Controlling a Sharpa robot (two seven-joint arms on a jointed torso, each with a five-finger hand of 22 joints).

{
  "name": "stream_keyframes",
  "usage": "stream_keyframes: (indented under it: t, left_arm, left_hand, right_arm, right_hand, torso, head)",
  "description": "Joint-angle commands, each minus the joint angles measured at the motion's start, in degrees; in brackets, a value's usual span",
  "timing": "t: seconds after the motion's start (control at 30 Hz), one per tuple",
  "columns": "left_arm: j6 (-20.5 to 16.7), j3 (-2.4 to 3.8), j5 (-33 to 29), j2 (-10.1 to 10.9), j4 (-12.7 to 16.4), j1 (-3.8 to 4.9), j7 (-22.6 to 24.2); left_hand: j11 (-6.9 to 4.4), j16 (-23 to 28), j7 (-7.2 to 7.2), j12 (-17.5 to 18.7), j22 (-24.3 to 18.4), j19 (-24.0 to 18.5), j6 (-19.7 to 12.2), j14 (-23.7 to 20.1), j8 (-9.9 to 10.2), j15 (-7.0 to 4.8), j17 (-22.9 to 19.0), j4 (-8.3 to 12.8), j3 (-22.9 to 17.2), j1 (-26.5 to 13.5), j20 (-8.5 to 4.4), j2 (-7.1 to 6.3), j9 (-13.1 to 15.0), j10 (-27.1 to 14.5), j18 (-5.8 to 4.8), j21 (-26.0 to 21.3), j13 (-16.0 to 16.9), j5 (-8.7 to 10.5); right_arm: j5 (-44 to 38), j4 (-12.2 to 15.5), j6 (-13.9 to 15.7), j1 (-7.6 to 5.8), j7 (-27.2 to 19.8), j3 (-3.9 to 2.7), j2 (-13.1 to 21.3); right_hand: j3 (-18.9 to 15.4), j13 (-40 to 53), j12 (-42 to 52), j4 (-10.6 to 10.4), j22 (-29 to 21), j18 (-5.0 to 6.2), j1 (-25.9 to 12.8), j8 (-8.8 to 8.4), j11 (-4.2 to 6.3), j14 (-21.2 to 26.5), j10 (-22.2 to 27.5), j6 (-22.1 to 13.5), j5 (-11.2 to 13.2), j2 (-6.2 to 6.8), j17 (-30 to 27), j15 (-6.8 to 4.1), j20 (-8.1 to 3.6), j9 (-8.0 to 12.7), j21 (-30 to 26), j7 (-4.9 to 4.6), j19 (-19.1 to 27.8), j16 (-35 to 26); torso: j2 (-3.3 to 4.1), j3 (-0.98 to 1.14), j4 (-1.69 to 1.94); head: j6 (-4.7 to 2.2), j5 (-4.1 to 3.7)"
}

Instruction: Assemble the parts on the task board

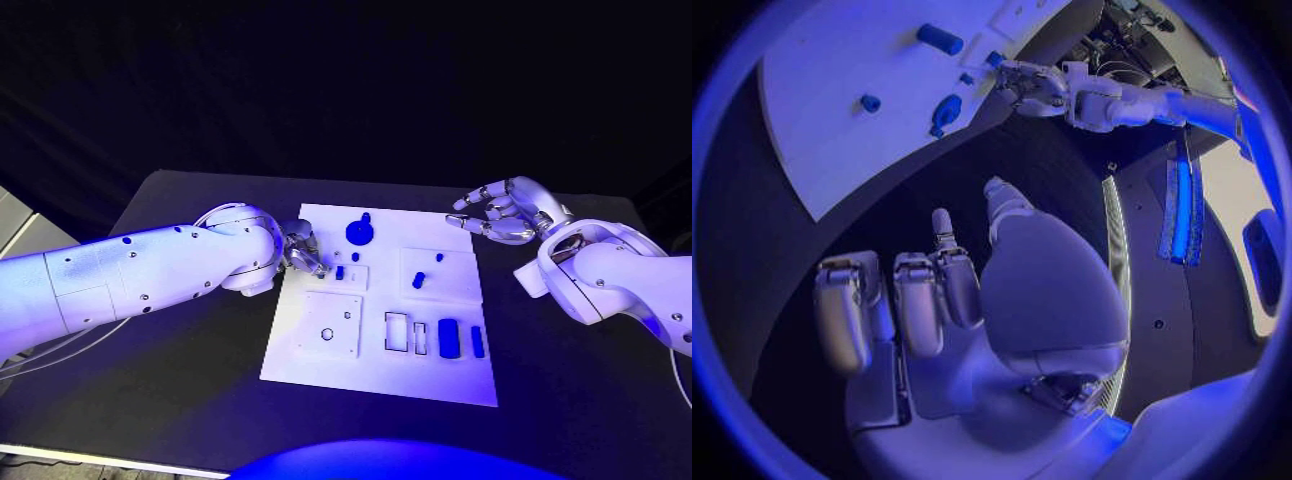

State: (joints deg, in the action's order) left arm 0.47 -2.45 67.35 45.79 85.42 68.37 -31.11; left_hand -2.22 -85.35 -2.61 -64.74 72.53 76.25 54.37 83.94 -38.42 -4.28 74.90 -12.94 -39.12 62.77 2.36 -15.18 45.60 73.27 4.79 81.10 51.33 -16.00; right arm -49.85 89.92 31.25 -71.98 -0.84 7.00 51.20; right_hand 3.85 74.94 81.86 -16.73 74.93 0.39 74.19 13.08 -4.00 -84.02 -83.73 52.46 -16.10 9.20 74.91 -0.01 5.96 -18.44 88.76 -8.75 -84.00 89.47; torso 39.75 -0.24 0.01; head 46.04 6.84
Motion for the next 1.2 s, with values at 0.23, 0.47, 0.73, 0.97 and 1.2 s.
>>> stream_keyframes:
  t: [0.23, 0.47, 0.73, 0.97, 1.2]
  left_arm:
    - [2.7, -0.30, -0.7, -0.1, -0.6, -0.30, -1.8]
    - [2.2, -0.31, -0.6, -0.1, -0.9, -0.29, -2.1]
    - [1.4, -0.30, -0.2, 0.0, -1.1, -0.28, -2.4]
    - [1.0, -0.22, 0.1, 0.0, -1.2, -0.29, -2.5]
    - [0.6, 0.05, 0.2, 0.1, -0.9, -0.30, -2.5]
  left_hand:
    - [0.58, 0.4, 0.41, 0.2, -0.3, -0.5, -0.4, 3.2, 1.0, -0.29, 3.5, -2.1, 3.9, 0.5, -0.01, -0.26, -0.4, -0.1, -0.46, -0.6, -0.2, -0.01]
    - [0.81, 0.4, 0.15, 0.4, -0.4, -0.6, -0.3, 3.2, 1.5, -0.12, 3.4, -3.8, 10.7, 0.3, 0.10, 0.40, -0.9, -0.5, -0.44, -0.8, -0.5, 0.02]
    - [0.96, 0.4, 0.00, 0.4, -0.5, -0.6, -0.2, 3.2, 1.9, 0.00, 3.5, -3.9, 17.8, -2.1, 0.20, 1.35, -1.2, -0.7, -0.40, -1.0, -0.8, 0.02]
    - [0.93, 0.4, 0.05, 0.4, -0.6, -0.7, -0.3, 3.2, 2.0, -0.01, 3.4, -3.9, 21.7, -2.2, 0.23, 2.63, -1.3, -0.8, -0.36, -1.1, -0.9, 0.04]
    - [0.90, 0.4, 0.10, 0.3, -0.6, -0.6, -0.2, 3.2, 2.0, -0.03, 3.5, -3.9, 23.2, -1.9, 0.23, 3.18, -1.3, -0.8, -0.37, -1.1, -0.8, 0.02]
  right_arm:
    - [-0.6, 0.1, -0.5, 0.02, -0.5, 0.00, 0.0]
    - [-0.6, 0.1, -0.4, 0.02, -0.5, 0.00, 0.0]
    - [-0.6, 0.1, -0.3, 0.02, -0.5, 0.00, 0.0]
    - [-0.7, 0.1, -0.2, 0.03, -0.4, 0.00, 0.0]
    - [-0.7, 0.0, -0.2, 0.03, -0.4, 0.00, 0.0]
  right_hand:
    - [-0.3, 8.3, -0.1, 0.1, 14.2, -0.01, 0.1, 0.33, 0.09, -5.6, 0.2, -0.4, -0.4, -0.63, 13.4, -0.26, -0.27, 0.1, -0.3, 0.13, -5.3, -0.3]
    - [-0.4, 8.2, -0.2, 0.0, 14.1, 0.01, -0.2, 0.34, 0.08, -5.5, 0.3, -0.4, -0.4, -0.70, 13.3, -0.26, -0.27, 0.1, -0.4, 0.13, -5.3, -0.3]
    - [-0.4, 8.2, -0.2, 0.0, 14.1, 0.02, -0.3, 0.34, 0.08, -5.5, 0.3, -0.5, -0.4, -0.74, 13.3, -0.26, -0.27, 0.1, -0.4, 0.12, -5.3, -0.3]
    - [-0.5, 8.2, -0.2, 0.0, 14.1, 0.03, -0.4, 0.34, 0.08, -5.5, 0.3, -0.5, -0.4, -0.78, 13.3, -0.25, -0.27, 0.1, -0.4, 0.12, -5.2, -0.3]
    - [-0.6, 8.2, -0.3, -0.1, 14.1, 0.03, -0.5, 0.34, 0.07, -5.5, 0.4, -0.5, -0.4, -0.81, 13.2, -0.25, -0.27, 0.1, -0.4, 0.11, -5.2, -0.4]
  torso:
    - [-0.03, -0.03, 0.01]
    - [-0.01, -0.02, 0.03]
    - [-0.01, -0.04, 0.00]
    - [-0.01, -0.05, -0.02]
    - [-0.02, -0.11, 0.00]
  head:
    - [0.02, 0.19]
    - [-0.06, 0.20]
    - [-0.11, 0.15]
    - [-0.20, 0.13]
    - [-0.31, 0.00]
